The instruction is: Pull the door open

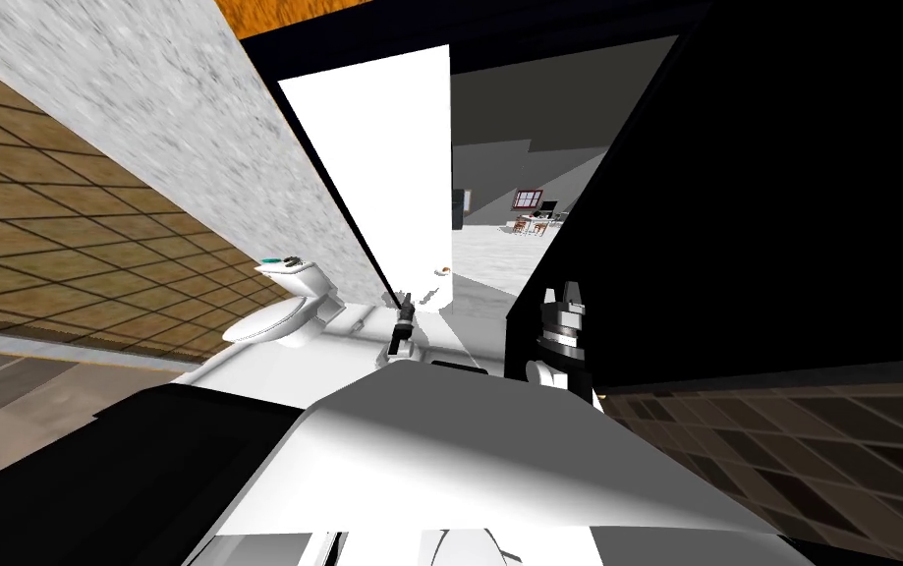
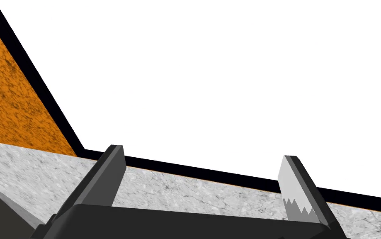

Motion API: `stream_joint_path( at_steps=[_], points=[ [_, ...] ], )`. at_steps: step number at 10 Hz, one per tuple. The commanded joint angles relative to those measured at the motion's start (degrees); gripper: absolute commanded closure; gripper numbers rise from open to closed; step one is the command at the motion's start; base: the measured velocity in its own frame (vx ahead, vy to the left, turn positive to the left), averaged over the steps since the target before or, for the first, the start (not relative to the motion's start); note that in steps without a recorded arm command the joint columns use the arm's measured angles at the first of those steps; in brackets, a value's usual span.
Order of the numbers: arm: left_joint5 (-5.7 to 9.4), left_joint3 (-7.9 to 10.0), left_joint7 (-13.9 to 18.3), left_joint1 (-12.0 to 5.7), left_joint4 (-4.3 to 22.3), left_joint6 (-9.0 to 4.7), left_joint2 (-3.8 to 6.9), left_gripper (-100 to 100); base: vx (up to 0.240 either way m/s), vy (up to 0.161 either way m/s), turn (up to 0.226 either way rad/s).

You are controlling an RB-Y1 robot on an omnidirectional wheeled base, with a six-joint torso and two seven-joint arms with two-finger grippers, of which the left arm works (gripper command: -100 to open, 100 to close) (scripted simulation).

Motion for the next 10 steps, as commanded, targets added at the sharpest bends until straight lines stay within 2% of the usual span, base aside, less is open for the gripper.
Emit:
stream_joint_path(
  at_steps=[1,10],
  points=[
    [0.42,0.30,0.23,-0.98,2.27,-0.27,0.16,-100,0.116,0.001,-0.112],
    [2.46,1.67,1.19,-6.16,15.85,-3.24,0.56,-100,0.102,0.014,-0.108]
  ],
)
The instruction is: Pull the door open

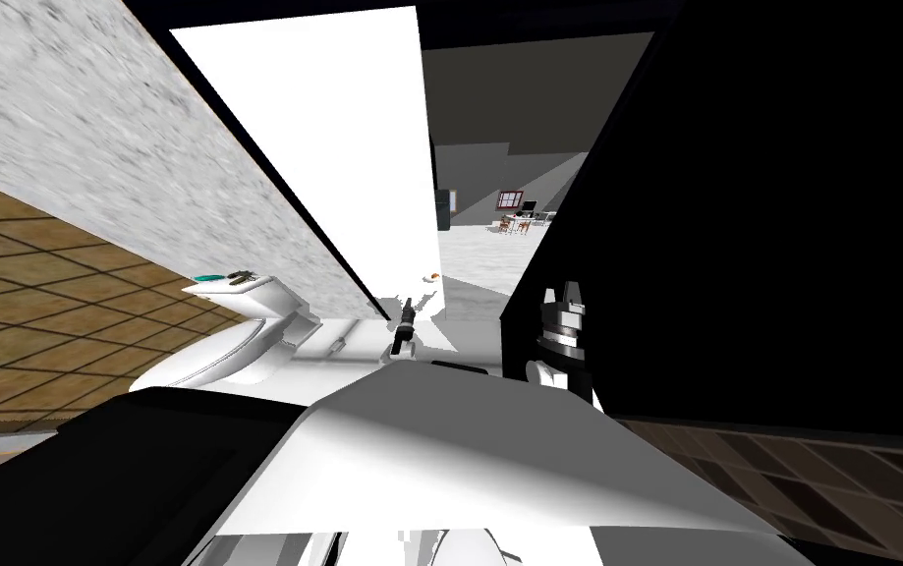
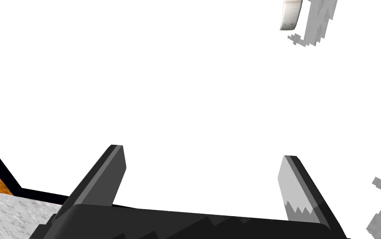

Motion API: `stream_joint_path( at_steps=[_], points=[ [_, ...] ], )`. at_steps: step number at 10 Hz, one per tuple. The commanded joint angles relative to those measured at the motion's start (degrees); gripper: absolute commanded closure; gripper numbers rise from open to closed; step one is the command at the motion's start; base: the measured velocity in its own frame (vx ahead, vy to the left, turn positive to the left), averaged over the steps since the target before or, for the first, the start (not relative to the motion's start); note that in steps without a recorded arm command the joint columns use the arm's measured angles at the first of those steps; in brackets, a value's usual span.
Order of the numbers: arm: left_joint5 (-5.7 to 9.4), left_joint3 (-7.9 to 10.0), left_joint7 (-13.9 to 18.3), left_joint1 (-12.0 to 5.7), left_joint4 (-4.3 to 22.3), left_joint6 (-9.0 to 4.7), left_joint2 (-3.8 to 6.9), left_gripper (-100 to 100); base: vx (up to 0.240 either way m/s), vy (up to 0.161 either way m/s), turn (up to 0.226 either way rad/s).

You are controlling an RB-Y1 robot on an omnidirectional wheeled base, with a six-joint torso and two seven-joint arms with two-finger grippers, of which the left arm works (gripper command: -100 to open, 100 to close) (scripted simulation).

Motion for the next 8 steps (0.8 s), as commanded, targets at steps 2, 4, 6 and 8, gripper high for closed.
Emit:
stream_joint_path(
  at_steps=[2,4,6,8],
  points=[
    [0.54,0.36,0.28,-1.37,3.67,-0.81,0.08,-100,0.097,0.021,-0.093],
    [0.94,0.63,0.47,-2.38,6.33,-1.39,0.13,-100,0.096,0.025,-0.098],
    [1.31,0.88,0.64,-3.32,8.78,-1.93,0.17,-100,0.093,0.017,-0.105],
    [1.82,1.22,0.88,-4.63,12.20,-2.68,0.21,-100,0.101,0.021,-0.110]
  ],
)
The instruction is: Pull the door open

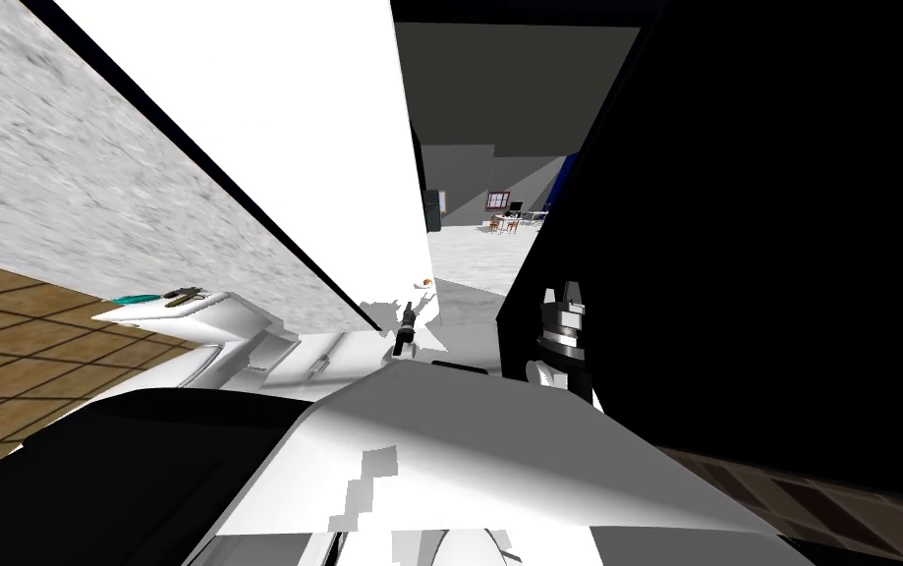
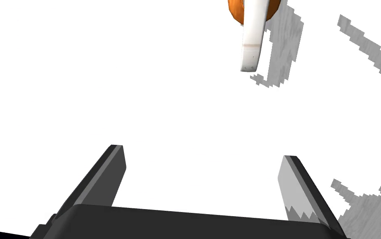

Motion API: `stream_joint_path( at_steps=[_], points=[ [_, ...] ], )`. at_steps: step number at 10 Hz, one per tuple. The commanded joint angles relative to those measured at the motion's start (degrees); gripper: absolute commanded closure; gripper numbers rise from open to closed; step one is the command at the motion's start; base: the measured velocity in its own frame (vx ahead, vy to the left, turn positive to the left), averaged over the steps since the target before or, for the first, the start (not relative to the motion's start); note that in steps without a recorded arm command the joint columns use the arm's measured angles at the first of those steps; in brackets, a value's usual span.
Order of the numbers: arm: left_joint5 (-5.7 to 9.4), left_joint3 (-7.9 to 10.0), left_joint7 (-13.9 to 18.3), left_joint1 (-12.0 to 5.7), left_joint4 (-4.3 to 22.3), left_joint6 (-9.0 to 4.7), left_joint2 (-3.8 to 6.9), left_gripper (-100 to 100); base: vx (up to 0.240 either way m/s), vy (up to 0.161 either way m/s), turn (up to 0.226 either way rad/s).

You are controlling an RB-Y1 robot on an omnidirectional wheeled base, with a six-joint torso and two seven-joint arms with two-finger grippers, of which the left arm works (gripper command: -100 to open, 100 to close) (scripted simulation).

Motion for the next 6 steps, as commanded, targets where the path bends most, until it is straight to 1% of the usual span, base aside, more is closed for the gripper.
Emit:
stream_joint_path(
  at_steps=[1,2,4,6],
  points=[
    [0.36,0.26,0.14,-0.82,1.95,-0.22,0.00,-100,0.117,0.031,-0.112],
    [0.63,0.44,0.26,-1.52,3.76,-0.62,0.01,-100,0.136,0.047,-0.108],
    [0.91,0.62,0.39,-2.21,5.58,-1.01,0.02,-100,0.112,0.035,-0.070],
    [1.12,0.77,0.49,-2.76,7.02,-1.33,0.02,-100,0.060,0.007,-0.060]
  ],
)
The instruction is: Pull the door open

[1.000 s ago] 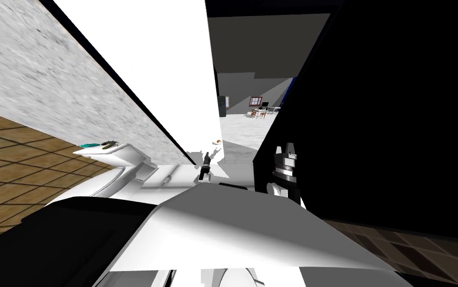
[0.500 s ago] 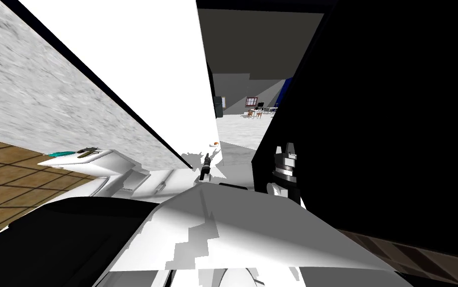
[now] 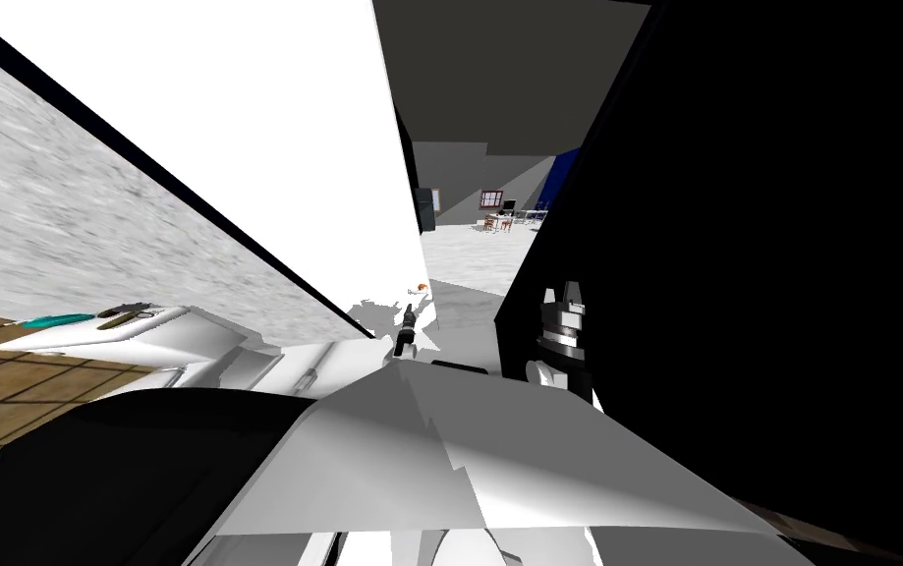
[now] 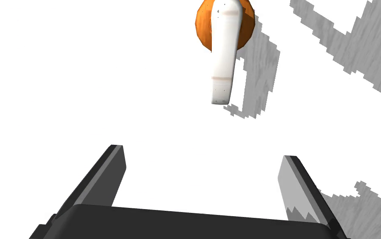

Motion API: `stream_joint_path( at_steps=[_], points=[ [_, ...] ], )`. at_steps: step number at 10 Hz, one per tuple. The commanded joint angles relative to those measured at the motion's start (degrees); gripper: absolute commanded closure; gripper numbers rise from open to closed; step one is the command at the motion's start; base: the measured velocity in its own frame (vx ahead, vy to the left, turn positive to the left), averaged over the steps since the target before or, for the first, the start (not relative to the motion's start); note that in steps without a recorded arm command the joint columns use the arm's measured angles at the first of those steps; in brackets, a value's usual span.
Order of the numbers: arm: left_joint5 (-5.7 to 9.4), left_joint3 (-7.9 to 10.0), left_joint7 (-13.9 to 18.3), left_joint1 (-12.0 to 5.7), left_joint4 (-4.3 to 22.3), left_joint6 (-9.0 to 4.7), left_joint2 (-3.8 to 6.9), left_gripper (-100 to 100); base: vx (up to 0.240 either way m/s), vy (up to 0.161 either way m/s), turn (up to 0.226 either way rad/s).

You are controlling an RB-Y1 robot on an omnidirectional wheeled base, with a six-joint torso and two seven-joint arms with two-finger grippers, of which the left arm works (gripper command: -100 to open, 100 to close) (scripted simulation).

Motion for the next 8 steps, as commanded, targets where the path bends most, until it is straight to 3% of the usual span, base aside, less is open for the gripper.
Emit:
stream_joint_path(
  at_steps=[1,2,3,8],
  points=[
    [0.26,0.18,0.16,-0.79,2.04,-0.60,0.03,-100,0.065,0.019,-0.065],
    [0.47,0.33,0.26,-1.33,3.45,-0.91,0.03,-100,0.091,0.018,-0.105],
    [0.35,0.24,0.28,-1.22,3.14,-1.01,0.10,-100,0.042,0.008,-0.022],
    [1.11,1.15,2.26,-0.09,4.55,-2.58,2.28,-100,0.161,0.033,-0.112]
  ],
)
